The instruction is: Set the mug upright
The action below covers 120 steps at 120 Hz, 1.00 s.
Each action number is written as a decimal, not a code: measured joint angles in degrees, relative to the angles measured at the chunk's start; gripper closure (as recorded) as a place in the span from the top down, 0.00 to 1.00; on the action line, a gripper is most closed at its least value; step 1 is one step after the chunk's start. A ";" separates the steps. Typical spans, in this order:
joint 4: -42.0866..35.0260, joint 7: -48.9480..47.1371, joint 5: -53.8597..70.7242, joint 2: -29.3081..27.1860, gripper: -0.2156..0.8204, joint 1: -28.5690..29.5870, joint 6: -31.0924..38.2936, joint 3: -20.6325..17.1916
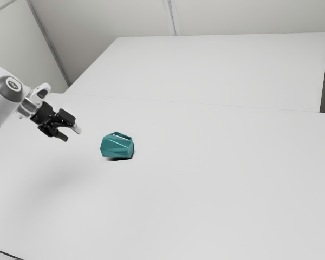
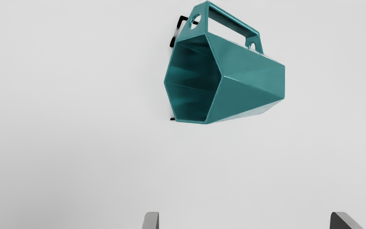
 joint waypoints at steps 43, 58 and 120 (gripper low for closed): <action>0.16 16.73 -17.61 6.41 0.77 1.92 -1.05 0.09; 0.28 21.56 -21.38 8.05 0.77 2.58 -2.44 0.09; 3.01 35.49 -30.62 15.59 0.77 4.72 -8.06 0.02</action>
